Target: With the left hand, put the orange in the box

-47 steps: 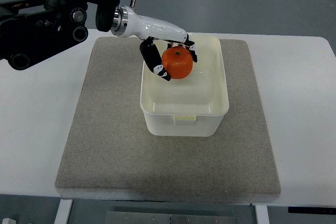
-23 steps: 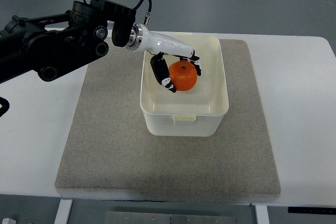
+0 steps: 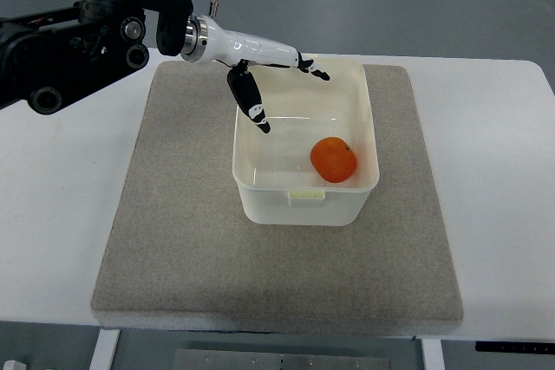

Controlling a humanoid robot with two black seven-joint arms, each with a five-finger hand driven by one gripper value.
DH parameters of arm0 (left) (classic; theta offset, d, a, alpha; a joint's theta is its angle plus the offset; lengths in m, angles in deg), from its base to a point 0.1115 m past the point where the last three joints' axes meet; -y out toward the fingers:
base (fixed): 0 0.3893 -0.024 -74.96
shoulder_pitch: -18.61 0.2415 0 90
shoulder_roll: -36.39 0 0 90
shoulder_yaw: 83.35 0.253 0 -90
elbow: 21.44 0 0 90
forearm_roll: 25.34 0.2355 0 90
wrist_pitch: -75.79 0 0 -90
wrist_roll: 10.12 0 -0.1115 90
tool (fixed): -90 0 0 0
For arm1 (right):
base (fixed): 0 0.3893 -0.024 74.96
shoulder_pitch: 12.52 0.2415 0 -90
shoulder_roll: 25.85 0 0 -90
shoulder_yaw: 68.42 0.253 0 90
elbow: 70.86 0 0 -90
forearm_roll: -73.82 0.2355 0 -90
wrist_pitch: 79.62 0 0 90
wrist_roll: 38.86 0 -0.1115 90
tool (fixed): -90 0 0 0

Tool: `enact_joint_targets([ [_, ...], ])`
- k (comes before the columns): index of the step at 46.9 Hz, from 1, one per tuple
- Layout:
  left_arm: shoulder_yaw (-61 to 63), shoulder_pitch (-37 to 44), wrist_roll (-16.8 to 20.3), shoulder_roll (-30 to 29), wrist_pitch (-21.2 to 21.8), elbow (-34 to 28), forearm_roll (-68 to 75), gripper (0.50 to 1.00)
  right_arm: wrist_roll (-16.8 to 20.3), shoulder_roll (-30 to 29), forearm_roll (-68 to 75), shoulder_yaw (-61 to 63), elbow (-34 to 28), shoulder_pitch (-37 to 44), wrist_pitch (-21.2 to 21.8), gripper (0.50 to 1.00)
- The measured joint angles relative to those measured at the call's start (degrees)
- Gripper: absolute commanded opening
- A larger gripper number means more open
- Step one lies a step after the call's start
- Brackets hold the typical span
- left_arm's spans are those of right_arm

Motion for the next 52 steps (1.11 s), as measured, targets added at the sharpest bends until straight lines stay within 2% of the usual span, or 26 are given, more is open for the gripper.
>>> enact_joint_targets([
  [7, -0.86, -0.66, 0.02, -4.18, 0.05, -3.52, -14.67, 0.994, 0.00, 0.00, 0.00, 0.00, 0.00, 0.01, 0.01, 0.932],
  [17, -3.41, 1.57, 0.06, -7.81, 0.05, -12.63, -32.36, 0.994, 0.00, 0.00, 0.00, 0.00, 0.00, -0.01, 0.03, 0.932],
  [25, -8.55, 9.22, 0.04, -6.74, -0.08, -20.71, -48.99, 0.992, 0.00, 0.00, 0.00, 0.01, 0.00, 0.02, 0.02, 0.932],
  [30, -11.04, 13.50, 0.00, -5.54, -0.15, -22.53, -56.53, 0.994, 0.01, 0.00, 0.00, 0.00, 0.00, -0.01, 0.01, 0.932],
  [39, -11.58, 16.62, -0.59, -4.05, -1.09, -25.83, -61.15, 0.994, 0.01, 0.00, 0.01, 0.00, 0.00, 0.00, 0.01, 0.932],
  [41, -11.58, 16.95, -1.55, -3.69, -1.50, -26.84, -63.12, 0.996, 0.01, 0.00, 0.00, 0.00, 0.00, 0.00, 0.00, 0.932],
  [49, -11.51, 18.15, -11.62, -2.07, -4.71, -31.87, -76.84, 0.996, 0.01, 0.00, 0.00, 0.00, 0.00, 0.00, 0.00, 0.932],
  [52, -11.51, 18.21, -13.86, -1.66, -4.80, -33.32, -80.92, 0.994, 0.01, 0.00, 0.00, 0.00, 0.00, 0.00, 0.02, 0.932],
])
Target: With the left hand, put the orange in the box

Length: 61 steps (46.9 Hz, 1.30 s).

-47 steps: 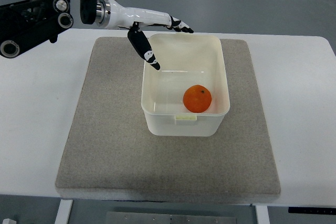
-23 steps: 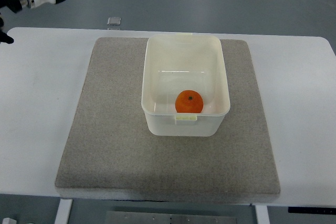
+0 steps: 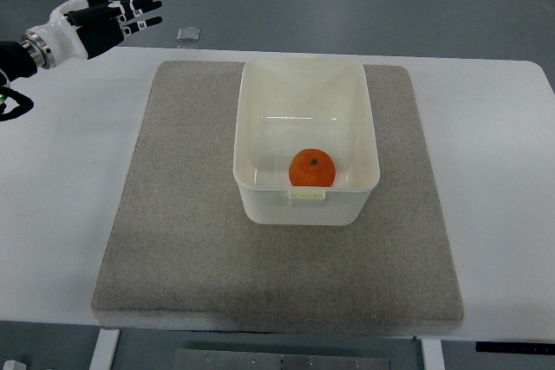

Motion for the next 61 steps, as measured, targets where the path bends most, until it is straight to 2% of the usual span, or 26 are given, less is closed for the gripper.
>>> enact_joint_targets([
  [4, -0.01, 0.60, -2.15, 0.48, -0.02, -0.86, -4.32, 0.996, -0.01, 0.00, 0.00, 0.00, 0.00, 0.00, 0.00, 0.932],
  [9, -0.06, 1.36, -3.12, 0.62, -0.02, -0.98, -8.63, 0.994, 0.00, 0.00, 0.00, 0.00, 0.00, 0.00, 0.00, 0.932],
  [61, -5.19, 5.17, -3.08, 1.21, 0.00, -1.03, -11.16, 0.996, -0.18, 0.00, 0.00, -0.14, -0.13, -0.14, -0.59, 0.932],
])
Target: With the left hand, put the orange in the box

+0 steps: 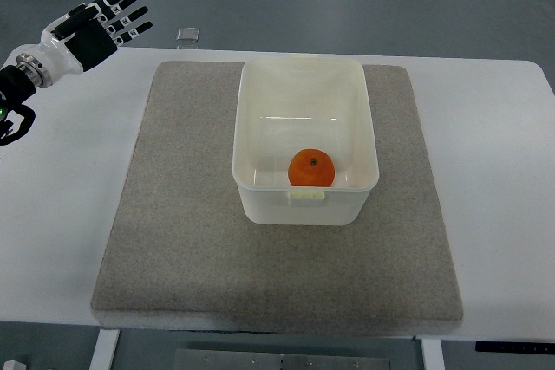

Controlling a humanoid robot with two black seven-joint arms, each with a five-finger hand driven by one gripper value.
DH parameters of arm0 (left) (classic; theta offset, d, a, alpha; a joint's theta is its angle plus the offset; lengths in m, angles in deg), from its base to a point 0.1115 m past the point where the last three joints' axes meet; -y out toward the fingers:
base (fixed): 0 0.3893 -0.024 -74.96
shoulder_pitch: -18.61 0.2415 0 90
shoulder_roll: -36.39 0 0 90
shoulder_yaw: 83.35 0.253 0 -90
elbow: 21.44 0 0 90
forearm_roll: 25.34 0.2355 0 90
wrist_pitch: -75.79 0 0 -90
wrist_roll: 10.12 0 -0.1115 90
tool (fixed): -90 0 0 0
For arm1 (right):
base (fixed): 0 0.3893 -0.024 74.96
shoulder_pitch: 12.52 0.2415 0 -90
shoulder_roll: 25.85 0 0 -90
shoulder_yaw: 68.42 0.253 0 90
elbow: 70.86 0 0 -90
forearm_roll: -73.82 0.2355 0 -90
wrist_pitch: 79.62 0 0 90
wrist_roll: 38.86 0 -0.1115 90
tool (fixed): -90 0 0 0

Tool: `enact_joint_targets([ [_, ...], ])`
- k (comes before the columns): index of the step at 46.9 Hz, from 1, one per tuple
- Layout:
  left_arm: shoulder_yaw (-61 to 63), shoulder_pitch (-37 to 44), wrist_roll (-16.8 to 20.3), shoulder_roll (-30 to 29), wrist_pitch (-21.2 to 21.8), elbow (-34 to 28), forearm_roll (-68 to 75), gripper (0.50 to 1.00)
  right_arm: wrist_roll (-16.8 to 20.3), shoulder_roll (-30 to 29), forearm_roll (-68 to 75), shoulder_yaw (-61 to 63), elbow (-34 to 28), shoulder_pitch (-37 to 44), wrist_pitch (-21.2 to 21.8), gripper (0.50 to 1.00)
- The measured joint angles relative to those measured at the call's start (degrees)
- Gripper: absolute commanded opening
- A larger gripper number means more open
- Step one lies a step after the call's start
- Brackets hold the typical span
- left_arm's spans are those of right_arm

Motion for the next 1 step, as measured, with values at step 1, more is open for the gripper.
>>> enact_joint_targets([
  [1, 0.00, 0.02, 0.00, -0.02, 0.00, 0.00, 0.00, 0.996, 0.00, 0.00, 0.00, -0.01, -0.01, -0.03, 0.01, 0.932],
])
